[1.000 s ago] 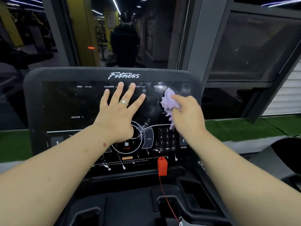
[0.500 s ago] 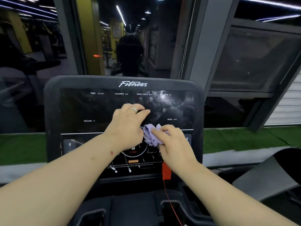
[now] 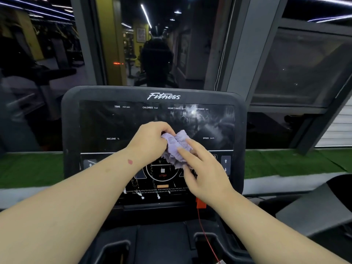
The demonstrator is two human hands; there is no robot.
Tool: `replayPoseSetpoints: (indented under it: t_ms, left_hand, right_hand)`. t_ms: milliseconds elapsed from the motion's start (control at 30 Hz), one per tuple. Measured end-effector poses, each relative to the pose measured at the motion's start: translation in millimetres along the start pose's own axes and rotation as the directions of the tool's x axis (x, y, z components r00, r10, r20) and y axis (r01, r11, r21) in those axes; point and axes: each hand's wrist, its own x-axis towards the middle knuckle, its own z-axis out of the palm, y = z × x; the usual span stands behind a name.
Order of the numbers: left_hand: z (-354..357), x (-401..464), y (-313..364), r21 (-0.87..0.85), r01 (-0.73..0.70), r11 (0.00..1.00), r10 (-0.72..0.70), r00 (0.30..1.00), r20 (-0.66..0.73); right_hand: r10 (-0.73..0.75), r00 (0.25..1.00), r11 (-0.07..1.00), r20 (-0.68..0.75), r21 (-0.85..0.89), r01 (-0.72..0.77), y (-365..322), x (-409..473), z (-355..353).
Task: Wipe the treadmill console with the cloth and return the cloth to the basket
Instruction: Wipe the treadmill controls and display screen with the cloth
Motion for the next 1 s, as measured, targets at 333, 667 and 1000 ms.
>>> replayPoseSetpoints:
  t_ms: [333, 667, 1000]
  left_hand:
    - [-1, 0, 2, 0.016, 0.021, 1.000, -0.020, 0.998, -0.067]
    - [2, 0, 4, 0.011, 0.008, 1.000, -0.007, 0.999, -0.033]
    - [14, 4, 16, -0.142, 0.053, 0.988, -0.050, 0.999, 0.020]
  right_hand:
    - [0.411, 0.911, 0.885, 0.031, 0.226, -0.407, -3, 13, -10]
    - [0.548, 0.816, 0.705, 0.184, 0.424, -0.569, -5, 32, 3]
    - [0.067, 0.995, 0.959, -0.081, -0.270, -0.086, 9, 24, 9]
